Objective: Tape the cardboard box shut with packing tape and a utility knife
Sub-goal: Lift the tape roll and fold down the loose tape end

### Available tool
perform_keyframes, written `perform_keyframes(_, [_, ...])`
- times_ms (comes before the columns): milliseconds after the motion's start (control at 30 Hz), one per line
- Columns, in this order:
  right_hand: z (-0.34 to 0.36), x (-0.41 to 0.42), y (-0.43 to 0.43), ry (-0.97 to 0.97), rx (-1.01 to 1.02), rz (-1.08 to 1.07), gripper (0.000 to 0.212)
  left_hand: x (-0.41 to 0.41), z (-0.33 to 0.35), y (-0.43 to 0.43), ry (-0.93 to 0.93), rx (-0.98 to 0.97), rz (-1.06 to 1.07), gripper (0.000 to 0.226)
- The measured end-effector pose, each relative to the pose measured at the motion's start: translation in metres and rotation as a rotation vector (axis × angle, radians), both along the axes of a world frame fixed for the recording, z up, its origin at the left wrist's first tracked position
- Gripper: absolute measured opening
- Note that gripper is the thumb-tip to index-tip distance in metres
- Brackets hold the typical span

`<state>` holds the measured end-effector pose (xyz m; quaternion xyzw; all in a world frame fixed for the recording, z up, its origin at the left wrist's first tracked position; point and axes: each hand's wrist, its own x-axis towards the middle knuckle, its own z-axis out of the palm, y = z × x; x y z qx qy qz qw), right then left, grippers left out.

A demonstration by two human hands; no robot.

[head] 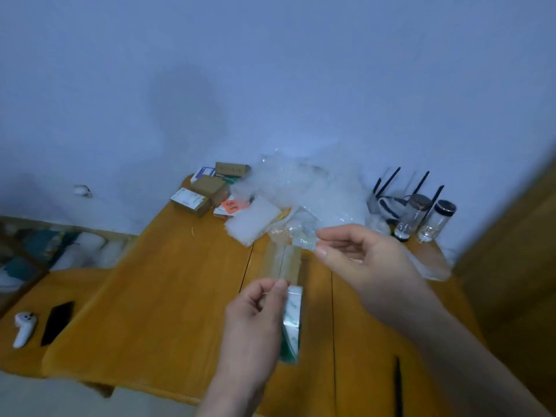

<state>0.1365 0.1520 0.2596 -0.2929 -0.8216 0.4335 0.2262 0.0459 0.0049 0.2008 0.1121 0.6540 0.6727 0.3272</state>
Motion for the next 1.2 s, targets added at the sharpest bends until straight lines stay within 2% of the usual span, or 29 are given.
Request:
perform_keyframes(333, [0.154, 0.025, -0.029, -0.105, 0.340, 0.075, 0.033, 0.028, 0.129, 0.000, 0.235, 0.302, -0.002, 0.019])
perform_keyframes(567, [0.216, 0.038, -0.050, -0.062, 0.529, 0.009, 0.008, 0.040, 0.191, -0.005, 0.343, 0.381, -0.014, 0.016])
perform_keyframes(767, [0.243, 0.048, -0.062, -0.059, 0.616, 0.002, 0.010, 0.048, 0.214, -0.007, 0.307, 0.407, -0.044, 0.007])
perform_keyframes(967, [0.254, 0.052, -0.066, -0.107, 0.757, 0.008, 0.012, 0.047, 0.224, -0.007, 0.188, 0.437, -0.168, 0.019])
perform_keyframes(1100, [0.257, 0.053, -0.068, -0.147, 0.822, 0.028, 0.014, 0.038, 0.224, -0.003, 0.217, 0.427, -0.214, 0.031])
perform_keyframes(1200, [0.257, 0.052, -0.068, -0.135, 0.834, 0.039, 0.014, 0.033, 0.228, -0.002, 0.231, 0.415, -0.219, 0.018])
